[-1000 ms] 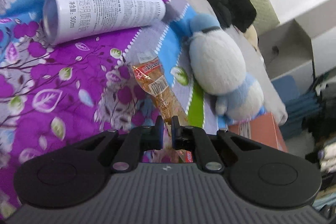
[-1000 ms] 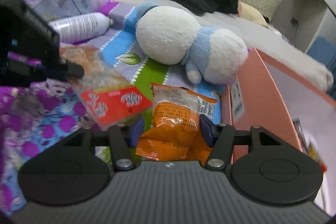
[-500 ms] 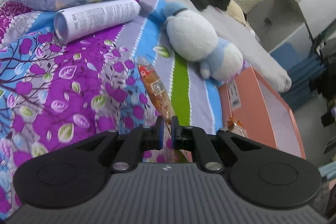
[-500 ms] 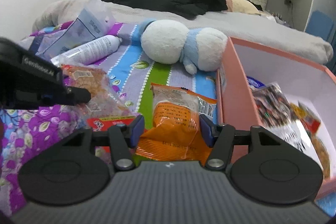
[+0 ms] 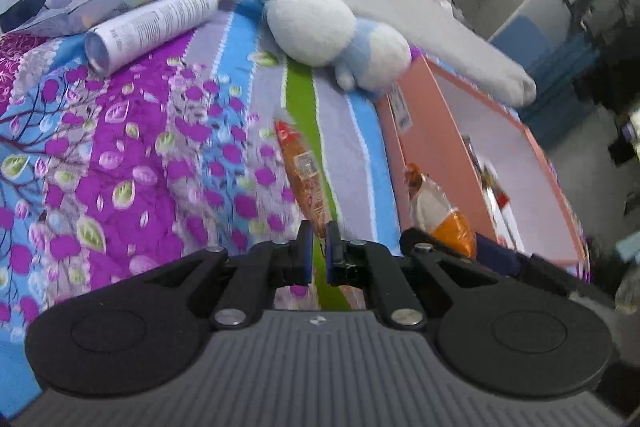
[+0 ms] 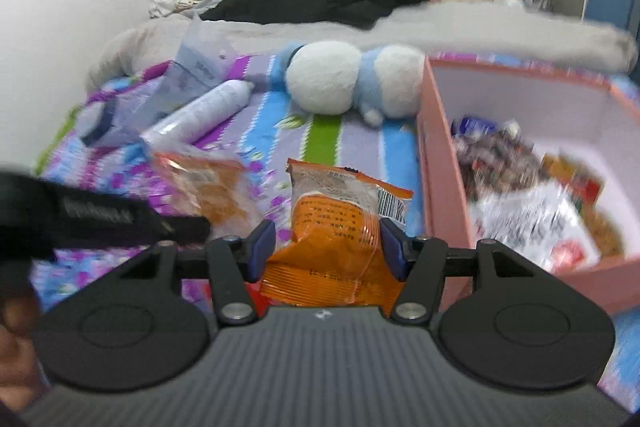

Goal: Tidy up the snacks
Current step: 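Lift both held packets and carry them over the pink box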

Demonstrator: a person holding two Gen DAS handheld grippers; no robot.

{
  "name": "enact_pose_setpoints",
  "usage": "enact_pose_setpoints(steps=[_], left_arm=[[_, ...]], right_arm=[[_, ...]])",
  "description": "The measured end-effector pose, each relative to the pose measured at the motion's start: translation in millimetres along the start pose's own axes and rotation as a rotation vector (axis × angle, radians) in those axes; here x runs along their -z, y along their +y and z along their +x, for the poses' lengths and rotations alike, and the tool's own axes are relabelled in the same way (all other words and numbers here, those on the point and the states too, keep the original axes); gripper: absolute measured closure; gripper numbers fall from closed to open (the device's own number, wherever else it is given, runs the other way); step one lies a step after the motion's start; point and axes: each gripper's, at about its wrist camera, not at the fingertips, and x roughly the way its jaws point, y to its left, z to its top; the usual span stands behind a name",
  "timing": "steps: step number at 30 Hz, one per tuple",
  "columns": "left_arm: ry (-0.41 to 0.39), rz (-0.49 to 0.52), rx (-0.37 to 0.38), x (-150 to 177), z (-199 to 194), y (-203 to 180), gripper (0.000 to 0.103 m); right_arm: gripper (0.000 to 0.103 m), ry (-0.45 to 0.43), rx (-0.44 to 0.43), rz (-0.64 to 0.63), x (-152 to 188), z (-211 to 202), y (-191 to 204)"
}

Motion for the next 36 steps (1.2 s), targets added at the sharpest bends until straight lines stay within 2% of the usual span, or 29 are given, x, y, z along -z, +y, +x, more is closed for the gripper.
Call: enact_pose_setpoints(steps=[5,11,16,23,27,36], left_arm=[[0.023,0.004,0.013,17.8,-9.9,-4.0,0.096],[0.005,0.036,0.026,16.8,-26.3,-21.9,0.096],[-0.011,0.062,0.065,9.3,-44.4,-44.4,0.096],[-0.063,0.166,0.096,1.1,-75.4,-92.9,0.096],[-0.075,0.214,0.139,1.7,-89.3,-118.7,0.096],[-0.071,0.274,0.202,7.0,-83.8,-159.8,0.096]], right_arm=[[0.044,0.013,0.003,-0.010,14.5,-21.3,1.0],[0.044,0.011,-0.010,0.041,15.4,-40.5,-9.5],[0.044,-0.036,-0.001,0.046,1.2,-62.4,-17.0],[0.044,-0.115,0.031,0.033,-24.3,-96.9,-24.0],[0.044,-0.160,0.048,0.042,-30.3,-118.2,-34.3],[0.044,-0.199,0.111,0.070,-29.3,-144.5,-61.5]])
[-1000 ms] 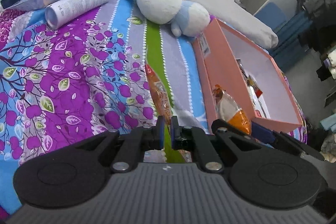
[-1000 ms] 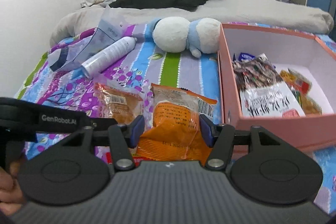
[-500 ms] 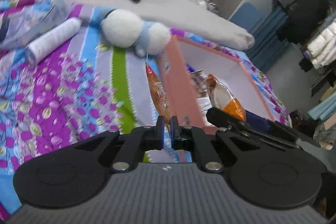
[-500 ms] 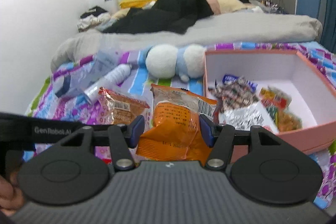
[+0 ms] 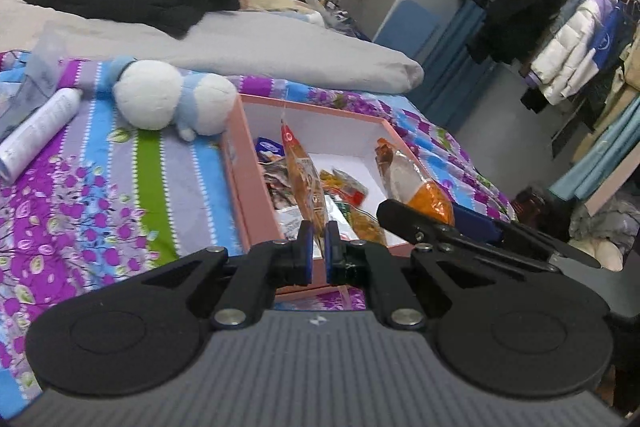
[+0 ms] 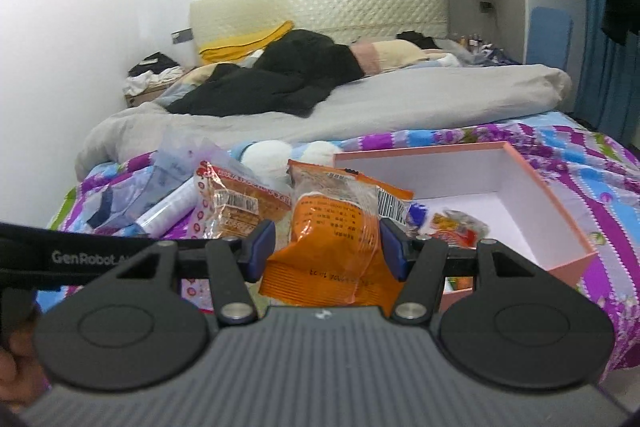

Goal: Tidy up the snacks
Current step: 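Lift both held packets and carry them over the pink box, then open both tools to drop the packets into the pink box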

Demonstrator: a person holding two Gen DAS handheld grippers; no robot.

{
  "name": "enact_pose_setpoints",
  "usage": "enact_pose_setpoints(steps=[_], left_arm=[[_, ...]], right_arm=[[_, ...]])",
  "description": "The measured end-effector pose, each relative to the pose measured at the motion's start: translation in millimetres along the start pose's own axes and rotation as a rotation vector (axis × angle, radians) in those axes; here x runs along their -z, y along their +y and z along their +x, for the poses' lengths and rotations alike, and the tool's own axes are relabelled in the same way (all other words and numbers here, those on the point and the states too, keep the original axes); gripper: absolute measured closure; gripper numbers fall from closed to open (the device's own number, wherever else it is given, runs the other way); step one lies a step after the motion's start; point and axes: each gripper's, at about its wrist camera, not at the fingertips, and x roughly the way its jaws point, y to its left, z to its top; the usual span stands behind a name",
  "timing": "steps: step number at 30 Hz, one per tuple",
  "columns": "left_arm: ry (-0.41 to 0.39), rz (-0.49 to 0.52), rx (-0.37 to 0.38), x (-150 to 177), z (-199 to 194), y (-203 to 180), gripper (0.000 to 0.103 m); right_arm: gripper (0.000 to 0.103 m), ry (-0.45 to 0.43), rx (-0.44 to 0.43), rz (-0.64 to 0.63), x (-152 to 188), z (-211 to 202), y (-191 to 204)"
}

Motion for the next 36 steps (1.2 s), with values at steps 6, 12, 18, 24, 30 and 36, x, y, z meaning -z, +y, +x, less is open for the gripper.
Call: enact_pose_setpoints(steps=[6,12,18,24,30,36], left_arm=[[0.022,0.018,0.013,-9.0,27.9,-8.5,0.096],[0.040,0.025,0.010,-30.0,71.0,-10.3,0.096],[0.073,0.027,0.024,-53.0,119.5,-13.8,0.096],[0.094,0.071,0.022,-81.7,172.9,-19.6,0.096],[0.146,0.067,-0.001,-94.5,227.1,-10.3,0.096],[0.183,0.065,-0.058,-96.5,264.3,5.7,0.096]], right_arm=[[0.044,0.007,0.036,0.050,0.7,10.3,-25.9],[0.044,0.038,0.082,0.081,1.8,40.7,-55.0],[0.043,0.059,0.117,0.117,-2.1,68.4,-87.3],[0.043,0.074,0.134,0.144,-9.0,103.9,-110.3],[0.043,0.103,0.136,0.153,-10.0,143.0,-125.4],[0.043,0.147,0.155,0.181,-2.8,174.8,-139.2]])
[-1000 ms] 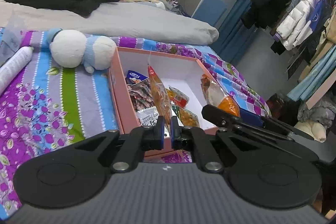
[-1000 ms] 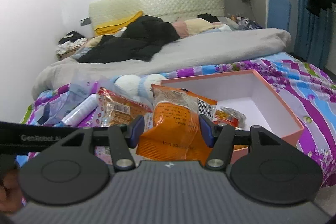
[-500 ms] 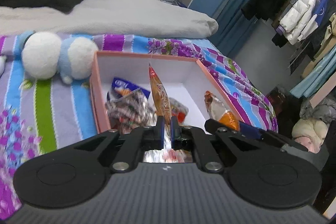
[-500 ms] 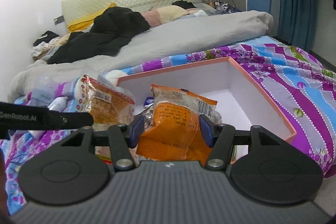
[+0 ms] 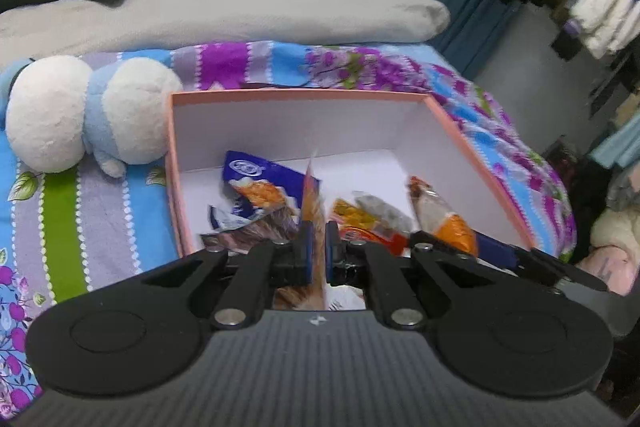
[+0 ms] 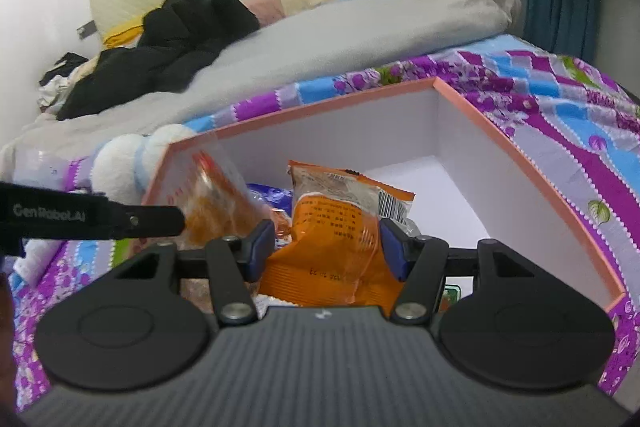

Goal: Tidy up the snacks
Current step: 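Open both tools to drop the packets into the pink box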

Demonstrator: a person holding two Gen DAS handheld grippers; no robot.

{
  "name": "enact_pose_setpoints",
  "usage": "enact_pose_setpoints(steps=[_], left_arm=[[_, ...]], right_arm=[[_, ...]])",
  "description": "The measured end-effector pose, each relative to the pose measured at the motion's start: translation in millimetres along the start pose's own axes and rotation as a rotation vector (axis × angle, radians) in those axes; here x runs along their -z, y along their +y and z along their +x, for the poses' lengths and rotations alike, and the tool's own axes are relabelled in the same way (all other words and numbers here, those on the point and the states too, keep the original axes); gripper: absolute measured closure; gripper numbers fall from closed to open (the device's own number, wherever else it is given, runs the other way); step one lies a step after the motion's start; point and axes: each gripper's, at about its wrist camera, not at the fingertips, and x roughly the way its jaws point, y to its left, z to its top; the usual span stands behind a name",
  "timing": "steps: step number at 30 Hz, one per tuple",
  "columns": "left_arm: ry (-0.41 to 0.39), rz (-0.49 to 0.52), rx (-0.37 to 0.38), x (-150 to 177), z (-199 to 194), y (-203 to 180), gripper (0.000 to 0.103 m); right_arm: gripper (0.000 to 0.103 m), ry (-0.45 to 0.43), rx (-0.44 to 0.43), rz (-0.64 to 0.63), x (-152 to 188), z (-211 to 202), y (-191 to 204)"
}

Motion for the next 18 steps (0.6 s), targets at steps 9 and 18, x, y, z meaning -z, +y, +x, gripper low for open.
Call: enact_pose_setpoints(steps=[9,18], left_arm=[[0.001,-0.020,-0.031,-1.1,-11.9,14.3,0.079],[-0.115,0.029,-0.011,4.2,-104.6,-8.0,0.079]], right_arm=[[0.018,0.024,0.020,0.015,-0.9,5.4,1.0],[0.018,-0.100,-0.010,0.000,-12.0,-61.7,18.2]])
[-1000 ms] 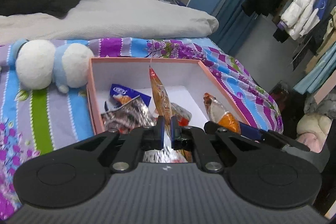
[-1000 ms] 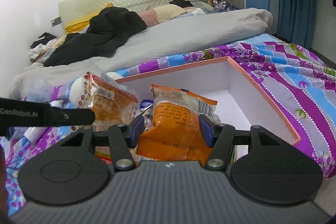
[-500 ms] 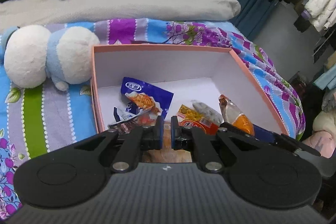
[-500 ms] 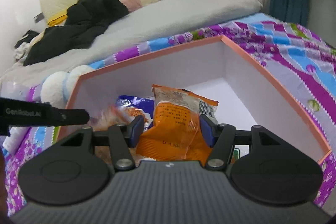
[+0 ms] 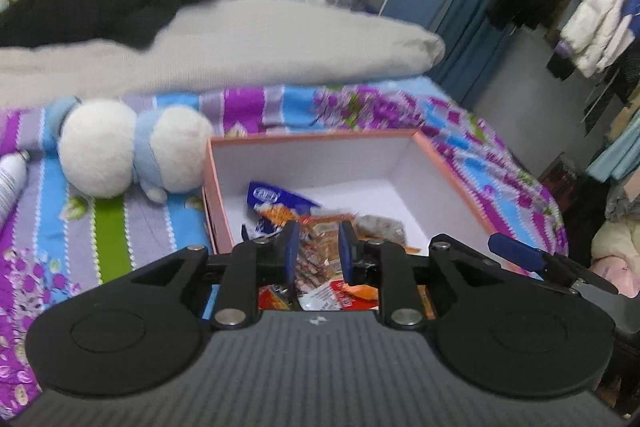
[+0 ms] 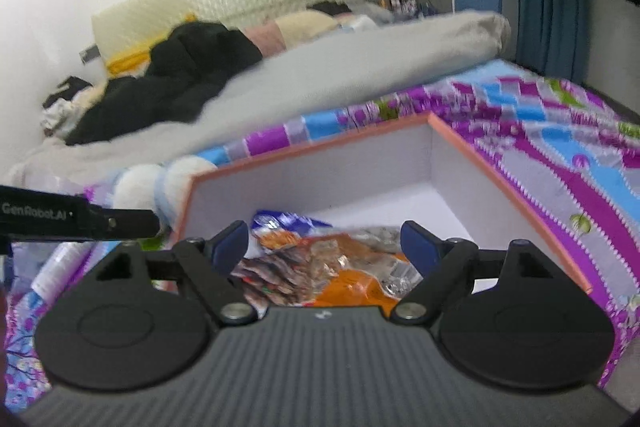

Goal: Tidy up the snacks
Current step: 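Open both tools to drop the packets into the pink box, then withdraw both open tools back from the pink box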

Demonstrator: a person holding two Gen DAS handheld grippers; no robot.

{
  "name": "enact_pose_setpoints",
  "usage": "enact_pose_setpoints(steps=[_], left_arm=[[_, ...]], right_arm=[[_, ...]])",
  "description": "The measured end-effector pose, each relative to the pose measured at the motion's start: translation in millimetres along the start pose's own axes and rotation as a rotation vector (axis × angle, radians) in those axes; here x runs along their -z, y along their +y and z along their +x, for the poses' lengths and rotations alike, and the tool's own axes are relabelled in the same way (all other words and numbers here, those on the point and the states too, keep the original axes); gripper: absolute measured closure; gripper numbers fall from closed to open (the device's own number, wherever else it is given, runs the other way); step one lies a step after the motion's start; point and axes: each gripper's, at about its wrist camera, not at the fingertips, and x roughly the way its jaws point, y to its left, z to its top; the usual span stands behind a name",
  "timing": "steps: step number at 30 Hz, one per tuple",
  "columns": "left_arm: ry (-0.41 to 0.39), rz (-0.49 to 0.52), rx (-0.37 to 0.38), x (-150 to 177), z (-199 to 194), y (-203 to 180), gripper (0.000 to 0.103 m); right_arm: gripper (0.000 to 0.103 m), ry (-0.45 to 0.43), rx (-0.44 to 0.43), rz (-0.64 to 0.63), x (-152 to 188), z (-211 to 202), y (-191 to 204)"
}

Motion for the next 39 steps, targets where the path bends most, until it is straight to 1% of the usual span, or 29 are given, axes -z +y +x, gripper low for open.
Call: enact_pose_setpoints(steps=[4,8,10,12,16,18,20,22,24,26,27,29,30,31,37,39], left_arm=[[-0.060,0.036,0.010,1.3,-49.7,-15.6,0.079],[-0.116,0.063,0.007,7.6,-97.3,-26.4,0.079],[-0.137,0.071,0.008,13.2,-119.8,-30.9,0.079],[-0.157,0.085,-0.004,19.8,-141.2,-35.7,0.079],[-0.195,0.110,-0.030,34.9,-176.7,-44.3,0.078],[-0.205,0.113,-0.037,43.9,-191.3,-47.2,0.076],[-0.215,0.113,-0.042,54.2,-204.5,-49.1,0.067],[-0.229,0.123,-0.053,65.8,-218.0,-50.7,0.063],[-0.239,0.130,-0.075,76.2,-226.8,-53.2,0.054],[-0.246,0.126,-0.079,85.3,-233.1,-53.7,0.041],[-0.246,0.126,-0.075,89.8,-236.2,-53.2,0.038],[-0.245,0.128,-0.078,99.1,-242.3,-52.8,0.025],[-0.246,0.131,-0.081,102.5,-243.8,-52.1,0.022],[-0.249,0.133,-0.087,105.6,-244.4,-52.0,0.017],[-0.256,0.146,-0.134,131.7,-253.2,-49.7,0.005],[-0.252,0.145,-0.146,141.0,-255.5,-51.2,0.004]], right_arm=[[0.018,-0.062,-0.001,-0.039,-10.4,-38.3,13.4],[0.018,-0.104,-0.027,-0.053,-16.4,-73.5,23.2],[0.018,-0.123,-0.019,-0.061,-17.2,-89.7,27.3],[0.018,-0.124,-0.010,-0.067,-16.6,-102.9,31.0],[0.018,-0.131,-0.032,-0.058,-10.5,-128.2,34.6],[0.018,-0.130,-0.043,-0.058,-5.3,-139.0,35.7],[0.018,-0.126,-0.051,-0.063,0.5,-149.3,37.9],[0.018,-0.131,-0.050,-0.071,5.9,-159.9,40.4],[0.018,-0.132,-0.052,-0.086,10.6,-168.1,42.7],[0.018,-0.136,-0.055,-0.097,14.3,-175.8,44.0],[0.018,-0.142,-0.056,-0.102,16.1,-180.0,44.9],[0.018,-0.156,-0.059,-0.112,20.1,-188.5,46.6],[0.018,-0.165,-0.063,-0.109,22.3,-192.6,47.2],[0.018,-0.174,-0.068,-0.106,25.5,-196.1,47.7],[0.018,-0.187,-0.069,-0.094,50.5,-208.1,49.4],[0.018,-0.187,-0.072,-0.093,56.9,-212.6,48.3]])
